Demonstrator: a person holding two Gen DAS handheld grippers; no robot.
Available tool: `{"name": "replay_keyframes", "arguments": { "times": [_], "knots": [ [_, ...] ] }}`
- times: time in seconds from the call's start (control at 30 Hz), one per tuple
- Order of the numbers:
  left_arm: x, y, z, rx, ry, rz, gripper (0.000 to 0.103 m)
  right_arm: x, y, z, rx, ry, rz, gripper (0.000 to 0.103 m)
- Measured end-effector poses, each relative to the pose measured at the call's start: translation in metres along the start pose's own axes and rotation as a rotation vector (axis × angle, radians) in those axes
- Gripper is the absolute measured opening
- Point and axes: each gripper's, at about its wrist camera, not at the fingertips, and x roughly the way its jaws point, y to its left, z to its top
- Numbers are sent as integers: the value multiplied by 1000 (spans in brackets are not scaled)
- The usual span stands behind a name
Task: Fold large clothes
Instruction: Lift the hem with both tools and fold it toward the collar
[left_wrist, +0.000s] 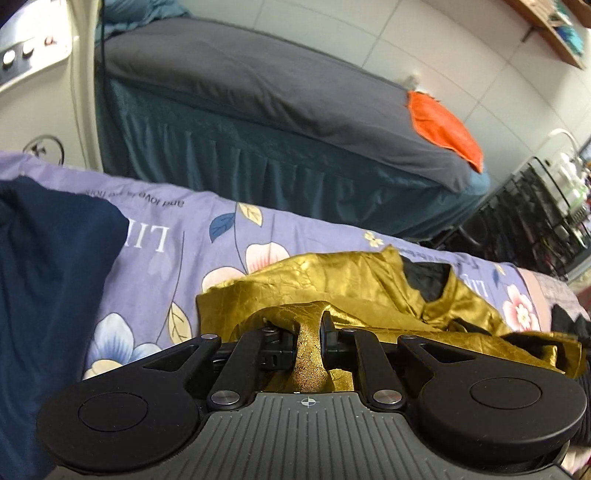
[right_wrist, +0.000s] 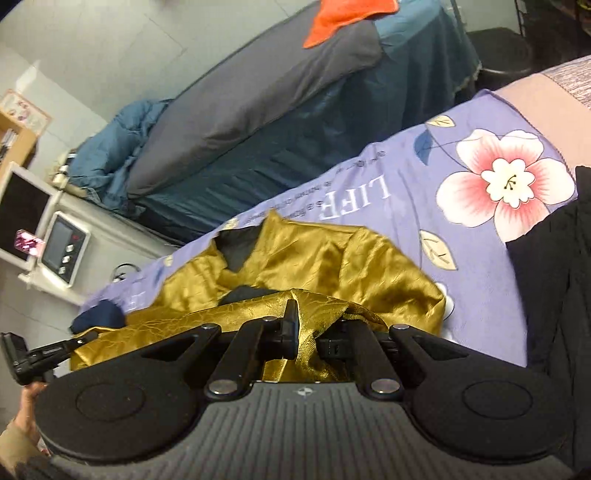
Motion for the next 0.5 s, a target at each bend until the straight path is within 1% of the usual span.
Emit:
{"name": "replay_keyframes", "arguments": {
  "times": [0.2,0.27,0.3,0.37,0.43,0.47,0.5],
  "knots": [
    [28,-2,13,-31,21,52,53,28,-3,7,21,18,-66,8],
    [38,-1,19,-62,27,62,53,36,-5,12,35,10,-82,8],
    [44,0,21,-79,29,68,51,39,-7,15,47,6,-89,8],
    [55,2,25,-119,36,81,51,49,-10,19,75,-5,-104,8],
    [69,3,28,-143,54,100,52,59,-14,22,106,-16,-124,8],
    [75,3,29,-157,67,115,56,64,-15,23,122,-18,-135,8],
    [81,4,28,-176,74,123,57,70,-17,24,137,-14,-145,8]
  ]
}}
